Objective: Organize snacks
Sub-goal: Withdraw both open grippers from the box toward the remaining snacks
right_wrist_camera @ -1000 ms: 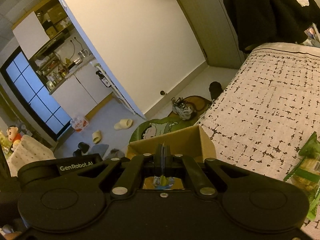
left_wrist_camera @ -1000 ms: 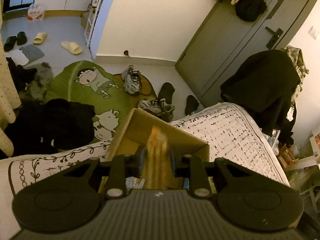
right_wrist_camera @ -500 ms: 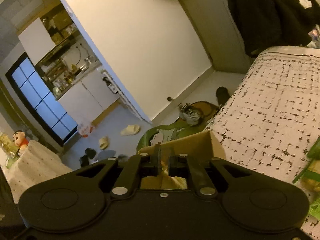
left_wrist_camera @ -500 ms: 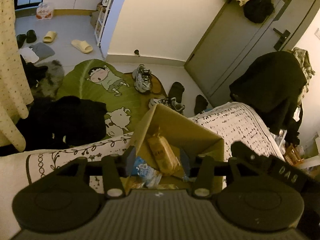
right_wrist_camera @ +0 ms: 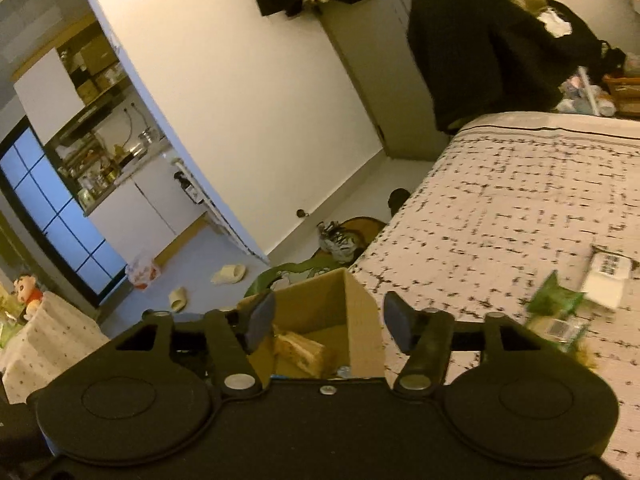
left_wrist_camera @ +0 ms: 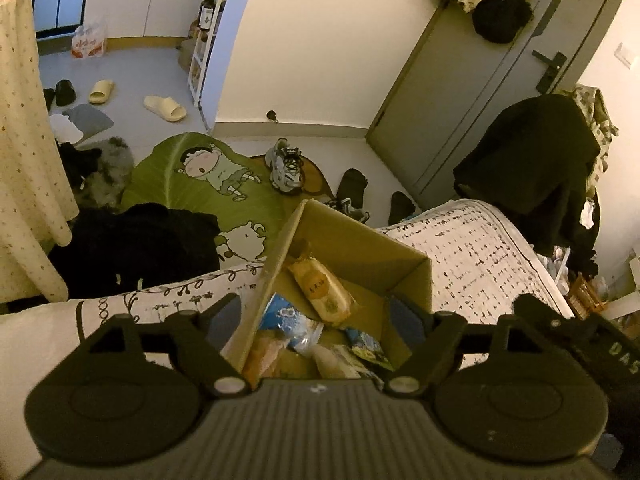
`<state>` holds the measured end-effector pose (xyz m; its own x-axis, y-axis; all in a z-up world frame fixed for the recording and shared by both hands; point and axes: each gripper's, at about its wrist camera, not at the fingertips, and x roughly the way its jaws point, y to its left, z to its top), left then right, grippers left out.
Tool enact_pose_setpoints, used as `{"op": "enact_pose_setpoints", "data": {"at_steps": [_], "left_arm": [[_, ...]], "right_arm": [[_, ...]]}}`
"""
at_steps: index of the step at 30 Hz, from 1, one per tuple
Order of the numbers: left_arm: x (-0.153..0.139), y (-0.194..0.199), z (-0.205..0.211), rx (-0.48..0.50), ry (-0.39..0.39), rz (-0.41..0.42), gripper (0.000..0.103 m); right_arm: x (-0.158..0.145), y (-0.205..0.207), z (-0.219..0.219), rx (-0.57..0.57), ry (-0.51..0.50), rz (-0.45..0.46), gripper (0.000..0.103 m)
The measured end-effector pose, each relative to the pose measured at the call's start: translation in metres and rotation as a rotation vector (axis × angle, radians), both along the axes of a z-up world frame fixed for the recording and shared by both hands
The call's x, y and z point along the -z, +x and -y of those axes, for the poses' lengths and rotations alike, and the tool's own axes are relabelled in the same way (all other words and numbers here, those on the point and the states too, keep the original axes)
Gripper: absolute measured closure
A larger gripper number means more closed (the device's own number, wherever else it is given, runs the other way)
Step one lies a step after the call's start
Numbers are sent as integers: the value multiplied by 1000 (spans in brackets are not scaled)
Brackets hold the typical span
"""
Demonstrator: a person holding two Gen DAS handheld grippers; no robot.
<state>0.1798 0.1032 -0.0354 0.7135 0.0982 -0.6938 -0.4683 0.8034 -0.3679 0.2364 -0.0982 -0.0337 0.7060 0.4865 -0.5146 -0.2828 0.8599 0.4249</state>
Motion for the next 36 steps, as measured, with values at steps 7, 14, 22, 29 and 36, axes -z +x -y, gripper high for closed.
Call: {"op": "enact_pose_setpoints", "data": {"at_steps": [7, 14, 22, 29, 36], "left_arm": [[-9, -9, 23, 36, 24, -15, 17], [-13, -15, 53, 85, 47, -2, 10], [-14, -17, 84, 137, 35, 9, 9], [-12, -17, 109, 153, -10, 1, 9], [-7, -14, 134, 140, -14, -8, 10]], "right_arm": [[2, -14, 35, 40, -11, -5, 19], [4, -23, 70, 92, 0, -26, 15], [7, -32, 113, 169, 12, -40, 13], [19, -31, 139, 220, 28, -82, 13], [27, -28, 155, 227, 10, -98, 14]]}}
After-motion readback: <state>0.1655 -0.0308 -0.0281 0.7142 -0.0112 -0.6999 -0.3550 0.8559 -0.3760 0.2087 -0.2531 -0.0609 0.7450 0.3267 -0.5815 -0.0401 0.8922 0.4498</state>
